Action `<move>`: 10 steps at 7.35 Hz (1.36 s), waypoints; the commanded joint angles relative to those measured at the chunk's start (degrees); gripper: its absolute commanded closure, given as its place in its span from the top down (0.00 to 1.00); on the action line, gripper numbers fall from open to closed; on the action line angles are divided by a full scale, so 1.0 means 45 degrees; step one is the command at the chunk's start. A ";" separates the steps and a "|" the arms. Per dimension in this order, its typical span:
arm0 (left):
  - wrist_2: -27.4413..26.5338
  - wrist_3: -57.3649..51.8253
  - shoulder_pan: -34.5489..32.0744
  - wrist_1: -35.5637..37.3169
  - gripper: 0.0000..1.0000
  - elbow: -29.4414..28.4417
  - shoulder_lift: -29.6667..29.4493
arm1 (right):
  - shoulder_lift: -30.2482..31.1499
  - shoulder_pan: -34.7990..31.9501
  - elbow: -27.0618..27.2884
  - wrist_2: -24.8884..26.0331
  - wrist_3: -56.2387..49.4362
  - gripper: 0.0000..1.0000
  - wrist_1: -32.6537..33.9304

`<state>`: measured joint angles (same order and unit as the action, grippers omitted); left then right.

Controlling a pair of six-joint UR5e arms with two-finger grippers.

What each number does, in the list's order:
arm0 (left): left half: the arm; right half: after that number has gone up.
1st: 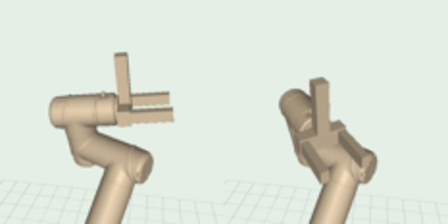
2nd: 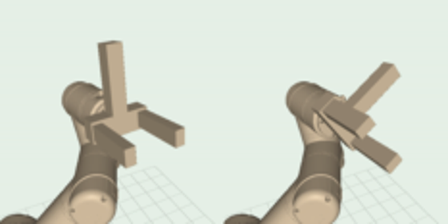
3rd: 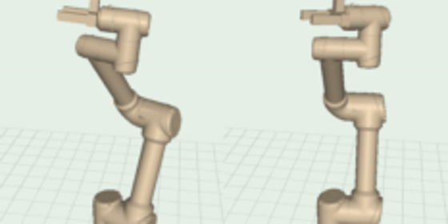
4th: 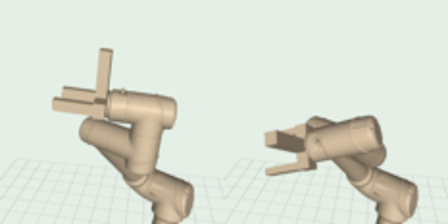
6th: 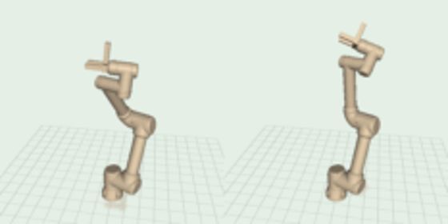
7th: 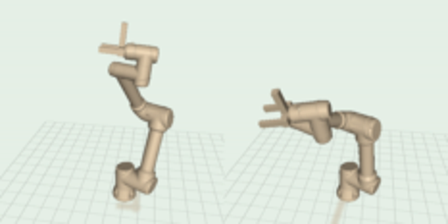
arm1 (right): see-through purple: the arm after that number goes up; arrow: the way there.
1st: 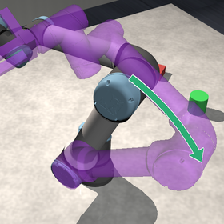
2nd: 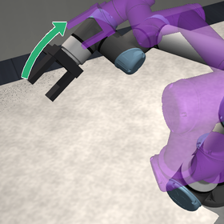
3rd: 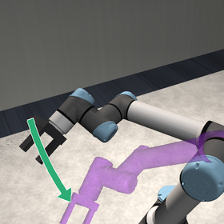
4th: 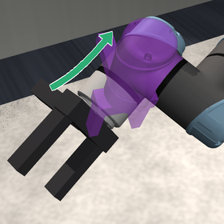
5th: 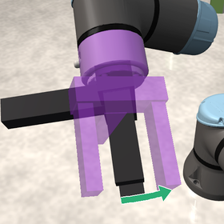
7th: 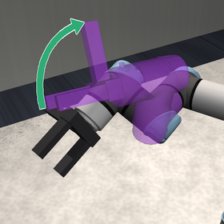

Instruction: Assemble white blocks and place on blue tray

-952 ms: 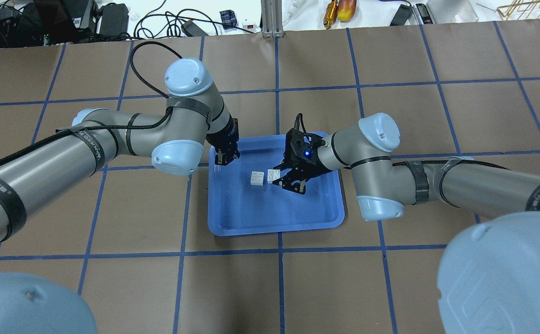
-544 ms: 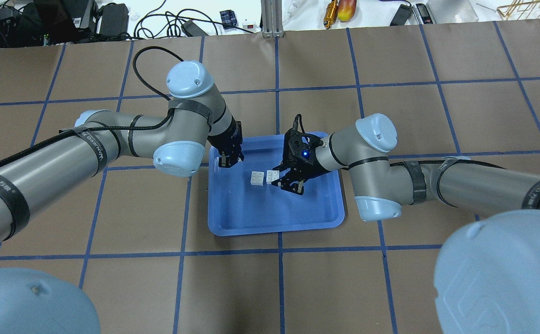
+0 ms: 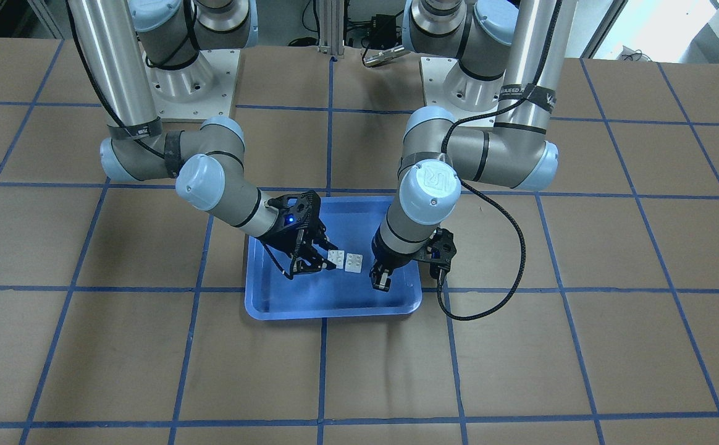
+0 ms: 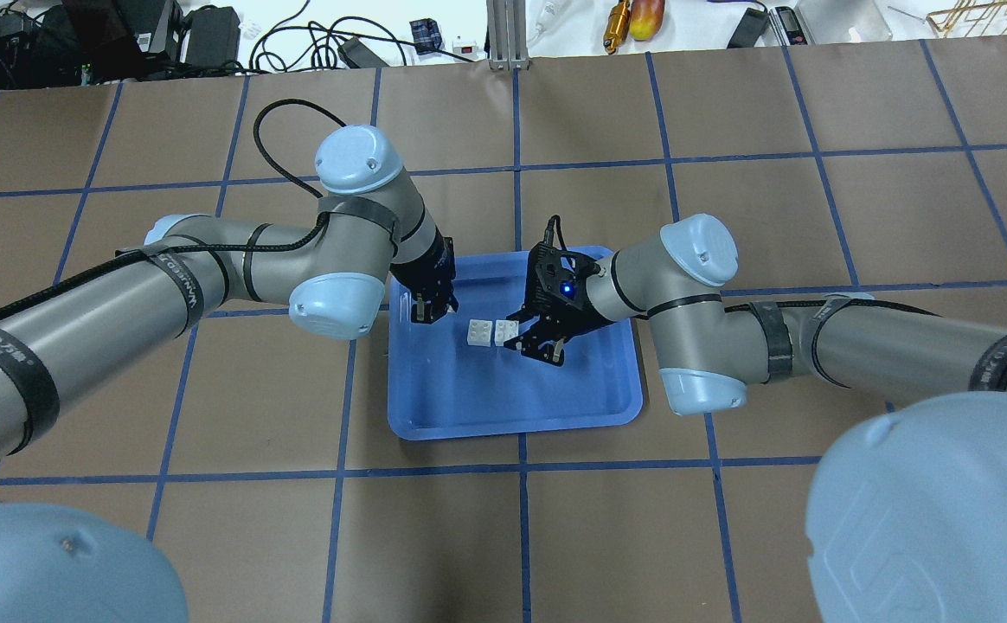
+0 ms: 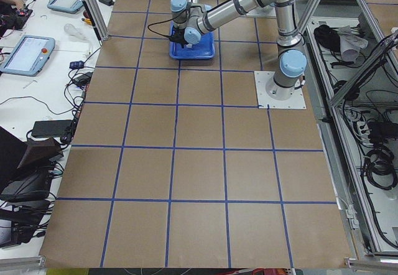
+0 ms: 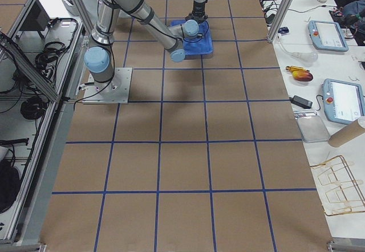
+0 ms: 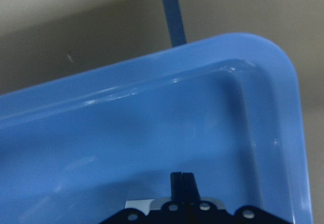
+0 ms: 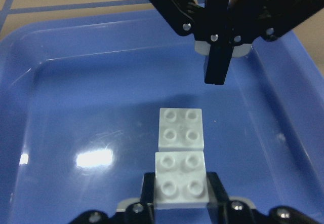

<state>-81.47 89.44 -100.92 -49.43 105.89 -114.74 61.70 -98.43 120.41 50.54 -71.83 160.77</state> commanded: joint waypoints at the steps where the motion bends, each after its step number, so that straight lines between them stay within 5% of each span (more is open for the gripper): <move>1: 0.0018 -0.0012 0.0006 0.0009 0.04 0.0004 -0.0009 | -0.0234 -0.0081 0.0020 0.0018 0.0200 0.00 0.0444; 3: 0.0018 -0.0012 0.0006 0.0009 0.04 0.0004 -0.0048 | -0.0215 -0.0081 0.0039 0.0018 0.0258 0.00 0.0445; 4: 0.0269 0.0008 0.0006 0.0009 0.04 0.0004 -0.0048 | -0.0215 -0.0081 0.0040 -0.0001 0.0587 0.12 0.0425; 5: 0.0329 0.0008 -0.0014 -0.0011 0.04 0.0024 -0.0048 | -0.0312 -0.0081 0.0040 0.0037 0.1151 0.99 0.0444; 10: 0.0350 -0.0031 -0.0033 0.0028 0.04 0.0200 -0.0028 | 0.0347 -0.0081 -0.0019 0.0348 0.2460 1.00 0.0874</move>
<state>-79.90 89.30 -101.07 -49.34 106.75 -114.88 61.54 -98.79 120.27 51.14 -63.35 163.98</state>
